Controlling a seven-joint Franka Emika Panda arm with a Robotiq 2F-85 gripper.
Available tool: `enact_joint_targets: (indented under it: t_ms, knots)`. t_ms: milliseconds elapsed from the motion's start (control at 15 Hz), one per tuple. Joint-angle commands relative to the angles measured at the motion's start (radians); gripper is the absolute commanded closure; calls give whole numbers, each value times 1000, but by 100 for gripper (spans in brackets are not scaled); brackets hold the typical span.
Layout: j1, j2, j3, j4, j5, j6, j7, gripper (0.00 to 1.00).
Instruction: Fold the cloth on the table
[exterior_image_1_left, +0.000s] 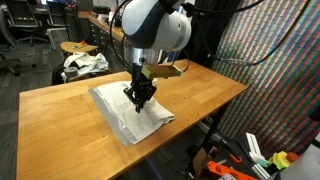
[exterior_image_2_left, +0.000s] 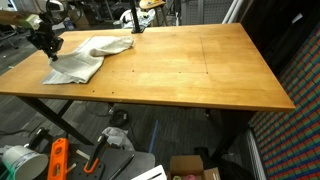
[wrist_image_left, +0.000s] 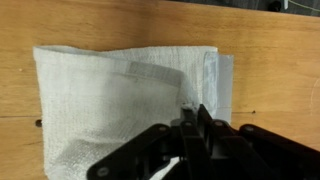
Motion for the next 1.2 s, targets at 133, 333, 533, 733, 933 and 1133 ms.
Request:
enact_joint_targets:
  t_ms: [133,333,533,733,933,1133]
  knots:
    - [26,-11,15,-53,-80,89,78,88]
    - [35,-2,21,-61,-97,98,96,88]
    - [45,5,28,-66,-107,94,112,89]
    - [56,14,40,-66,-99,87,123,88]
    - [62,32,51,-59,-81,86,120,63]
    - [65,41,49,-49,-102,76,126,59]
